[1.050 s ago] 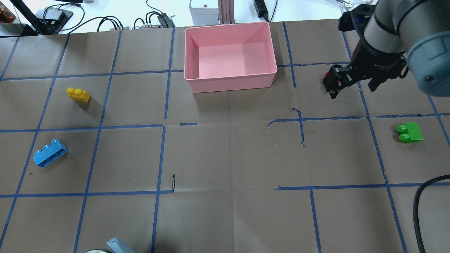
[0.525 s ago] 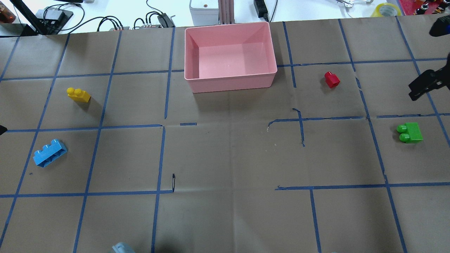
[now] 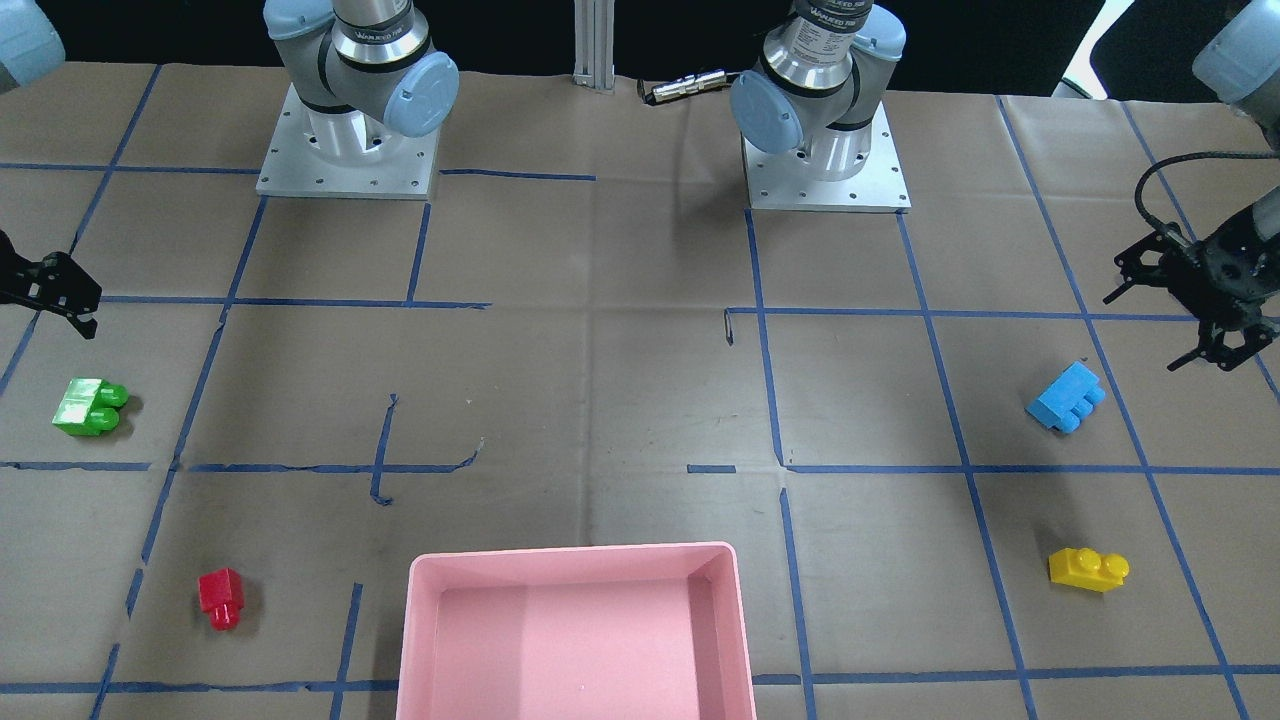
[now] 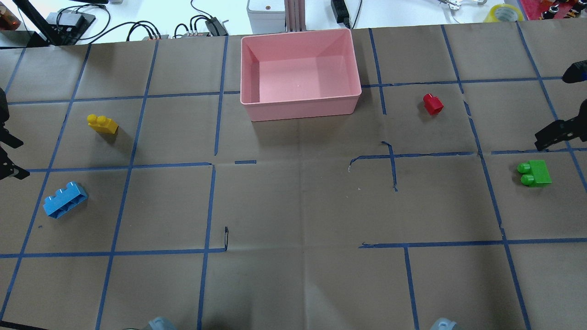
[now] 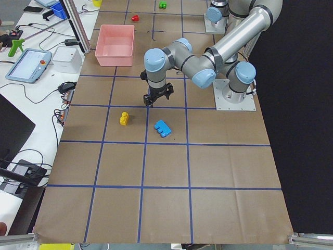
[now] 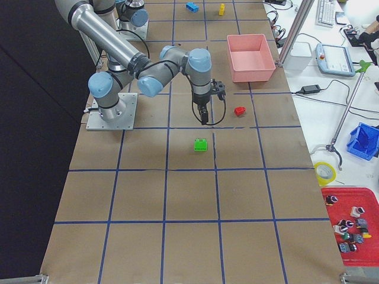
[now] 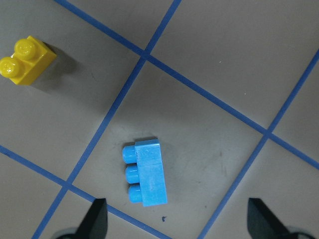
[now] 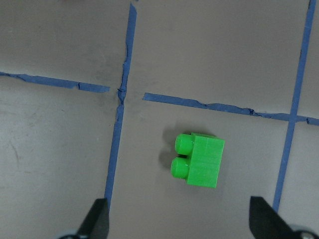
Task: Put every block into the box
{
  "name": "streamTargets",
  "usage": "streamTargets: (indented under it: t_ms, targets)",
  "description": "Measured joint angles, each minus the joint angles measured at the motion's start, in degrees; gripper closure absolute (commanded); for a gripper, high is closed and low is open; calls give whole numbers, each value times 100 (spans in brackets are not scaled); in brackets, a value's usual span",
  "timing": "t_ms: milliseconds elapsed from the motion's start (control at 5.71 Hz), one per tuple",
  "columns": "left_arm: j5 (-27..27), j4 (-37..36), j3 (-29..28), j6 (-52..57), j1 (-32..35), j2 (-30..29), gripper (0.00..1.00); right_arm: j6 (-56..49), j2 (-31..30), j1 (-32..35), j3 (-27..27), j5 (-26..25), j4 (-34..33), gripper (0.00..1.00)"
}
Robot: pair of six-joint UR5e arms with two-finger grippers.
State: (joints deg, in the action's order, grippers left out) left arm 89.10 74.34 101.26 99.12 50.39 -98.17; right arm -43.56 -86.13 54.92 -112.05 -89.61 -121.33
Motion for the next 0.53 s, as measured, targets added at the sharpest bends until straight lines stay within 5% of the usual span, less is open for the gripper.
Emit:
streamTargets:
  t_ms: [525]
  targets:
    - [-5, -2459, 1164, 204, -55, -606, 2, 113, 818, -182, -339, 53, -1223, 1]
